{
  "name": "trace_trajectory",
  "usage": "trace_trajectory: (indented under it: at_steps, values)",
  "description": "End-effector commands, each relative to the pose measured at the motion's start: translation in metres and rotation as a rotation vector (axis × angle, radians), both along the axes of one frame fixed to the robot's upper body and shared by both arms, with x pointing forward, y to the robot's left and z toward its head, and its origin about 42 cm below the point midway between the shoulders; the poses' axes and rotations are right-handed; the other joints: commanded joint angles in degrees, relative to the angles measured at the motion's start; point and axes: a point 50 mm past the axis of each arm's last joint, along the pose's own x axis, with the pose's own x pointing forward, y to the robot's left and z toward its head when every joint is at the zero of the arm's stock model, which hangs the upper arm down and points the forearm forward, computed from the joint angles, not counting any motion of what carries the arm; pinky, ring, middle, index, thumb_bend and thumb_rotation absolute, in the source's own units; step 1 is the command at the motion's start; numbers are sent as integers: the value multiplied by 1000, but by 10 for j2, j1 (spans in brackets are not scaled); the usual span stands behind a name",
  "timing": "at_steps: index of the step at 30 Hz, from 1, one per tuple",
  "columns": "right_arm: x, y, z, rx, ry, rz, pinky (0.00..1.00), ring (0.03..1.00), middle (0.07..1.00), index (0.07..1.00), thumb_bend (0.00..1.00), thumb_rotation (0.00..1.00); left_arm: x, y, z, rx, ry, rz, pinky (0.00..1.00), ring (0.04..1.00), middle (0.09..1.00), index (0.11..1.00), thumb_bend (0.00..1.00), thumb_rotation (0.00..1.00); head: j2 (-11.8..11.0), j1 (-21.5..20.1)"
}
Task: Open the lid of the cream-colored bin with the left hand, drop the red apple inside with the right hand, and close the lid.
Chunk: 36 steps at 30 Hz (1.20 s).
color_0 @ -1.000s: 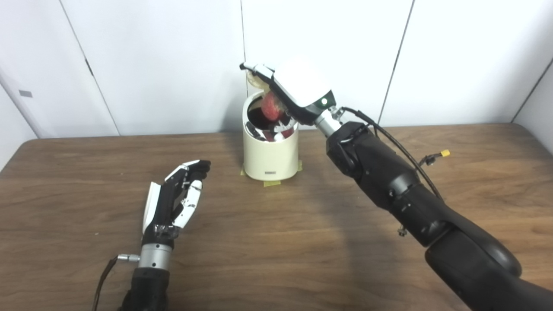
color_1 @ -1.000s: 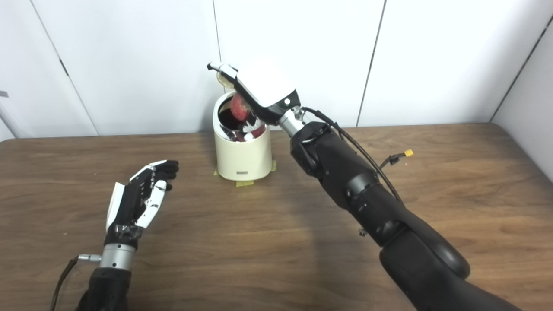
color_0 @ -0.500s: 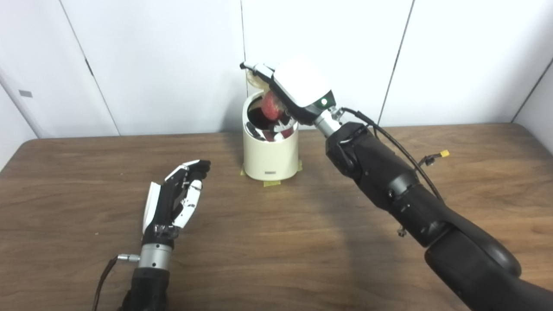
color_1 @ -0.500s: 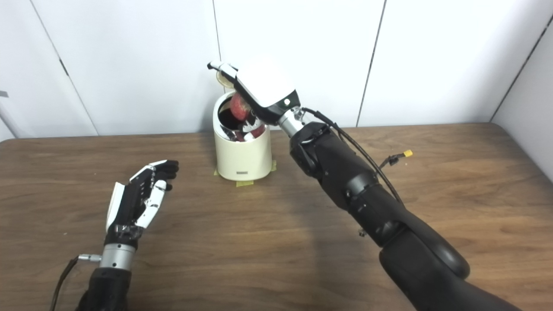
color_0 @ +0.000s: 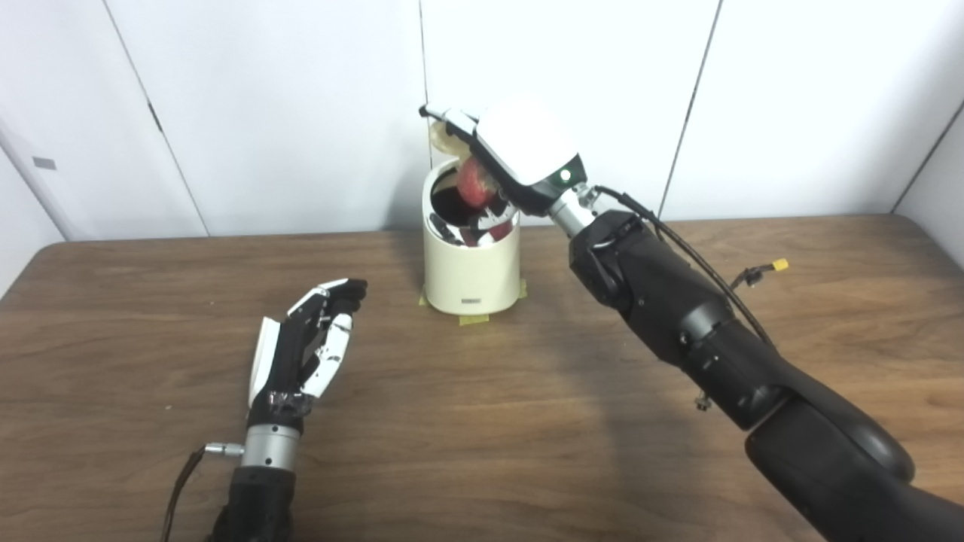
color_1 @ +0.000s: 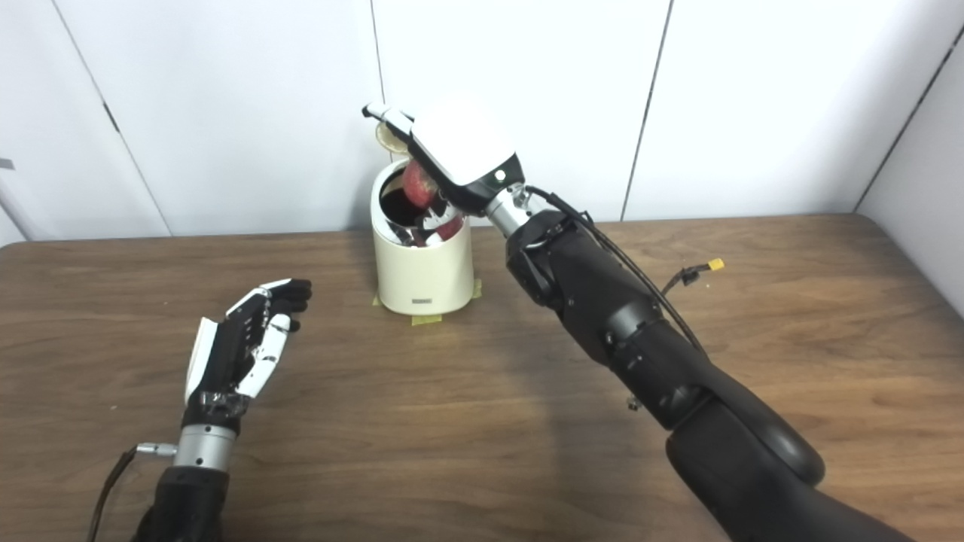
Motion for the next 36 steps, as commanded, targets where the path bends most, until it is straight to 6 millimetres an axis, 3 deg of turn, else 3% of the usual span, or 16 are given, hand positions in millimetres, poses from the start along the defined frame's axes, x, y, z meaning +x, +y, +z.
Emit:
trace_trajectory:
  at_steps: [1,5,6,10,22,36]
  values:
    - [1,0,23,2,-60,-6,224,434,929,851,1000,264,5,-3,9,-8,-46,-6,643,729,737,728,178,716,1,0]
    - [1,0,23,0,-77,-7,250,499,927,842,1000,275,5,-3,8,-3,-50,-6,638,726,736,727,177,711,1,-1]
    - [1,0,23,1,-69,-7,244,453,929,845,1000,277,4,-3,8,-4,-49,-8,641,727,737,728,176,710,1,-1]
    - [1,0,23,5,-57,-2,241,433,930,856,1000,276,4,-3,9,-4,-45,-8,644,730,738,728,175,712,1,0]
    - [1,-1,23,12,-57,14,229,417,935,859,1000,309,5,-4,8,-3,-40,-5,648,733,741,733,184,728,1,-1]
    - [-6,1,24,19,-34,18,256,514,957,879,1000,408,4,-3,9,-3,-44,-7,646,733,741,731,180,707,1,-2]
